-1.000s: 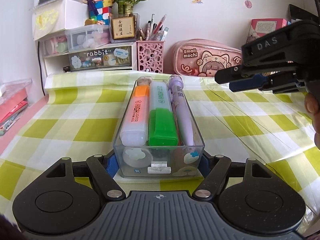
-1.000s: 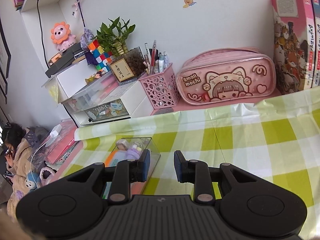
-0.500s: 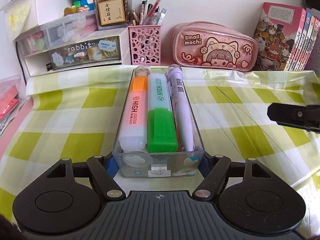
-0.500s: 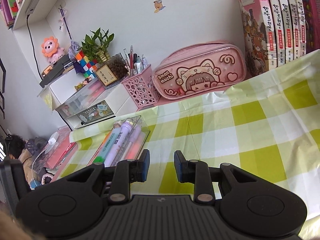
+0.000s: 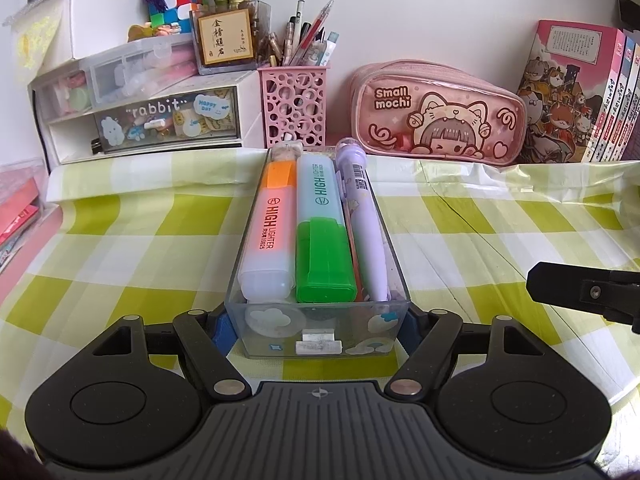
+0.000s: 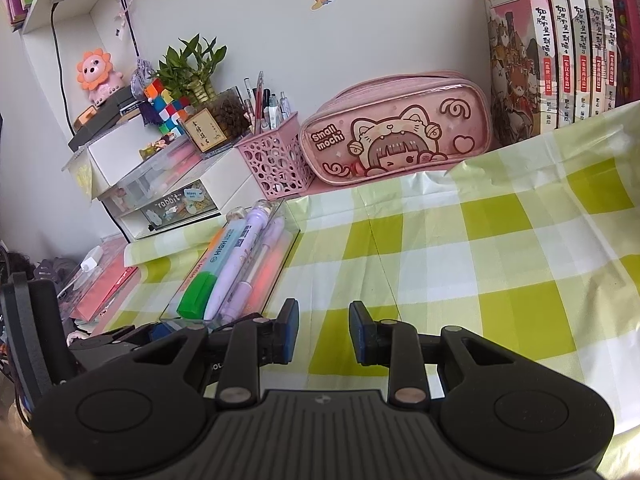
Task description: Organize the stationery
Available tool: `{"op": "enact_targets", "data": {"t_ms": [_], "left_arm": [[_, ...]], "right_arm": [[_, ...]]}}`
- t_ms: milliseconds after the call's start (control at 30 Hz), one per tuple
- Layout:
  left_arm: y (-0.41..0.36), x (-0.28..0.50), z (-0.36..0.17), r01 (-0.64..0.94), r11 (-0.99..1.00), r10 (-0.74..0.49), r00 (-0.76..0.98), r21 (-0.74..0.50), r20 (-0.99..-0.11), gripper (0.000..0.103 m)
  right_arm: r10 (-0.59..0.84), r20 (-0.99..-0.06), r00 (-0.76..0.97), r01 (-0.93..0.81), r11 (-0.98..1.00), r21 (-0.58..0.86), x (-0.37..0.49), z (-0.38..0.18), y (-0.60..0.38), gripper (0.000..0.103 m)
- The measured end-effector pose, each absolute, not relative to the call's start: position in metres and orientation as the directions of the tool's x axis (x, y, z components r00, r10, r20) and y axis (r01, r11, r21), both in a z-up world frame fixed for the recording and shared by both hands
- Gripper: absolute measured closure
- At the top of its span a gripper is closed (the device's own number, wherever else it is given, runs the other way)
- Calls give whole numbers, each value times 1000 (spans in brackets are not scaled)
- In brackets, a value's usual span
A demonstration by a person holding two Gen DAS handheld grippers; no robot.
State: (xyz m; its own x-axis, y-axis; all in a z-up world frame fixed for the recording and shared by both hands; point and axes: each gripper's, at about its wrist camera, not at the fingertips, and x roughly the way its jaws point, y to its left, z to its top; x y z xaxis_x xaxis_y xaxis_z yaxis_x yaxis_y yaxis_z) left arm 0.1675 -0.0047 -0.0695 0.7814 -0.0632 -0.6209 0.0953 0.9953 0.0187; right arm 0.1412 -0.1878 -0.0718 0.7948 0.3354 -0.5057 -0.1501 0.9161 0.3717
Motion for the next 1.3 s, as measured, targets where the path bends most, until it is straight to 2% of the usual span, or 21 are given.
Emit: {"op": "enact_targets", "data": {"t_ms": [167, 333, 433, 600, 700, 867, 1000, 1300], "left_arm": [[-4, 167, -69, 83, 996, -55, 780, 17, -623, 27], [-2, 145, -59, 67, 996, -18, 804, 60, -595, 13], [6, 125, -48, 51, 997, -13, 817, 50, -577, 6], [17, 96, -26, 13, 998, 21, 836, 57, -549, 5], [19, 85, -20, 16, 998, 21, 827, 60, -562, 5], [24, 64, -10, -1, 998, 37, 841, 67, -540, 5], [28, 43, 0, -16, 997, 54, 868, 80, -494, 5], [16, 12, 25, 24, 996, 16, 904, 86, -427, 5]], "right_arm": [[321, -521, 791, -149, 927, 344, 142, -73, -180, 81], [358, -515, 779, -166, 909, 382, 140, -68, -178, 72], [349, -505, 789, -186, 920, 345, 133, -59, -170, 64], [394, -465, 793, -249, 906, 343, 115, -43, -159, 49], [410, -450, 793, -277, 902, 332, 104, -32, -152, 46], [430, -434, 792, -322, 897, 302, 82, -17, -143, 35], [420, -422, 804, -336, 905, 261, 61, -10, -143, 20], [411, -389, 824, -353, 911, 215, 25, 7, -144, 10]]}}
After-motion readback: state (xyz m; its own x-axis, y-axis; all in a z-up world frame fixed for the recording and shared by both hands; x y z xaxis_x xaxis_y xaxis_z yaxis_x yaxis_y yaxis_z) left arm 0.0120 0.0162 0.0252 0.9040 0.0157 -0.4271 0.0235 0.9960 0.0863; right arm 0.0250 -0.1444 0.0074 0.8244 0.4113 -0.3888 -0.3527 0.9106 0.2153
